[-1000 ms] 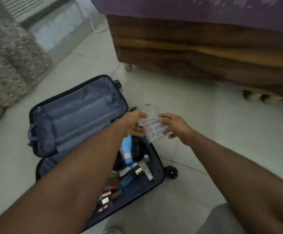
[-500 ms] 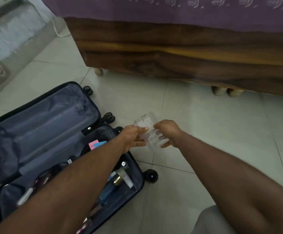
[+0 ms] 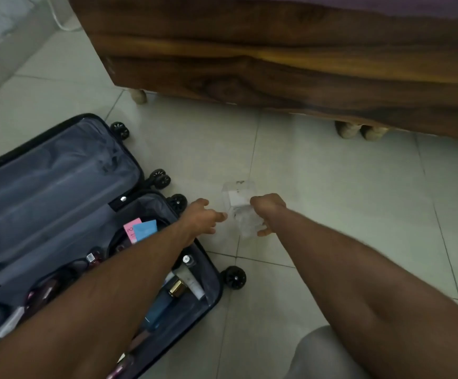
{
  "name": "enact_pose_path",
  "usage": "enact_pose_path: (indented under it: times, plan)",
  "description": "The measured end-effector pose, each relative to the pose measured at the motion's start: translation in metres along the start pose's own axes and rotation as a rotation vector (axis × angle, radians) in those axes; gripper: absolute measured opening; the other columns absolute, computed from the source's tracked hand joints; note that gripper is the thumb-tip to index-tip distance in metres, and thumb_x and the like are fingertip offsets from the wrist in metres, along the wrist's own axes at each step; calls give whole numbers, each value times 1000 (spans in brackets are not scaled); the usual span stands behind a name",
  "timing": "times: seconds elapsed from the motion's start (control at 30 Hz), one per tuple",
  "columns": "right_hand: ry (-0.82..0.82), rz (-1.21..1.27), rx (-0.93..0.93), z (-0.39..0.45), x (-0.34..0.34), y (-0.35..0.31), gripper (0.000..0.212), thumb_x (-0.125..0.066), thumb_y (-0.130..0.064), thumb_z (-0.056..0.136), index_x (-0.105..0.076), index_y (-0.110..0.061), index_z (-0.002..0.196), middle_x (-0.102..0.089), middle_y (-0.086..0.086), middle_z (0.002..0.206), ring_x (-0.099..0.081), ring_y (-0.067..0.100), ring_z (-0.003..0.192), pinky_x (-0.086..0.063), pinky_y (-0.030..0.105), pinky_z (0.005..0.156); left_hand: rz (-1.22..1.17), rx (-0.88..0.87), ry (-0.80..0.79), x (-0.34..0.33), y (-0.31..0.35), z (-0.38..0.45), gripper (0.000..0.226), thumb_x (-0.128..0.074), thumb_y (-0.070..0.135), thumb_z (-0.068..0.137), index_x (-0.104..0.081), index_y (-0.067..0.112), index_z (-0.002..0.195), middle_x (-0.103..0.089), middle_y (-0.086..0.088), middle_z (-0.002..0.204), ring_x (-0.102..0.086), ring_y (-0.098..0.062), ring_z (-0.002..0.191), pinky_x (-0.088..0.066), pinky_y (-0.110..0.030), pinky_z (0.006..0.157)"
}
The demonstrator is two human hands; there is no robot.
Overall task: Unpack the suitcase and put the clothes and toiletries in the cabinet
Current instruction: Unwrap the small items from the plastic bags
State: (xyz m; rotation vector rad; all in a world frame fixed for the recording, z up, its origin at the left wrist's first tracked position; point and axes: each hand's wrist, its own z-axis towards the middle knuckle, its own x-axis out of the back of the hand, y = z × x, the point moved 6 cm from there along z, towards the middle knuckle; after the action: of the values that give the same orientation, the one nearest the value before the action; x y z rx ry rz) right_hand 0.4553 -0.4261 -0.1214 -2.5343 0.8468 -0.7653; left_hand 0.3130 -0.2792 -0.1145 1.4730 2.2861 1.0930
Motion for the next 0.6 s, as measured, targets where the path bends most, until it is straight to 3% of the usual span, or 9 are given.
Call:
enact_pose_path:
  times: [0.07,0.13,0.23,0.37,0.47,0.53,0.6]
  plan:
    - [13,-19,-7,4,-5,5,27,-63,-28,99,-62,-4,112,-64,16,97,-66,36,87,-64,53,72,43,-4,-25,-10,-3,2,80,-79,12,88,-35,6,155,-54,-18,140,-62,-29,117,-59,-44,96]
    - [4,-36,3,9,-11,9,34,-63,-35,100,-63,-7,117,-67,18,109,-68,37,91,-64,50,68,50,1,-63,-22,-4,3,53,-75,3,90,-52,7,137,-58,-15,128,-62,-26,110,-58,-45,95]
    - [-59,3,5,13,-19,9,44,-60,-45,102,-63,-7,123,-68,20,118,-69,39,97,-64,53,73,83,12,-140,-38,-4,2,29,-66,-9,92,-53,12,108,-57,-11,104,-56,-15,81,-52,-31,69]
    - [-25,-179,44,16,-10,6,45,-51,-45,105,-62,-7,127,-65,19,123,-67,39,98,-64,53,75,63,17,-154,-40,-3,3,46,-61,-14,93,-40,26,83,-49,3,89,-51,-11,76,-48,-31,68]
    - [-1,-386,149,22,-1,4,35,-55,-19,103,-61,-3,133,-60,20,136,-66,40,105,-64,52,78,49,-9,-161,-41,0,6,49,-57,-16,95,-38,27,83,-46,7,88,-49,-9,74,-52,-27,61]
    - [-28,-366,200,24,1,4,47,-54,-5,98,-55,-9,145,-54,16,147,-62,39,117,-64,52,80,16,-9,-161,-43,-2,9,40,-52,-17,97,-44,21,88,-46,5,90,-50,-11,75,-50,-20,51]
    - [-37,-304,232,22,1,5,56,-51,-8,98,-49,-19,153,-51,12,151,-63,37,117,-66,46,69,38,-15,-143,-41,-6,12,37,-51,-18,96,-51,11,119,-51,3,104,-57,-16,89,-55,-23,65]
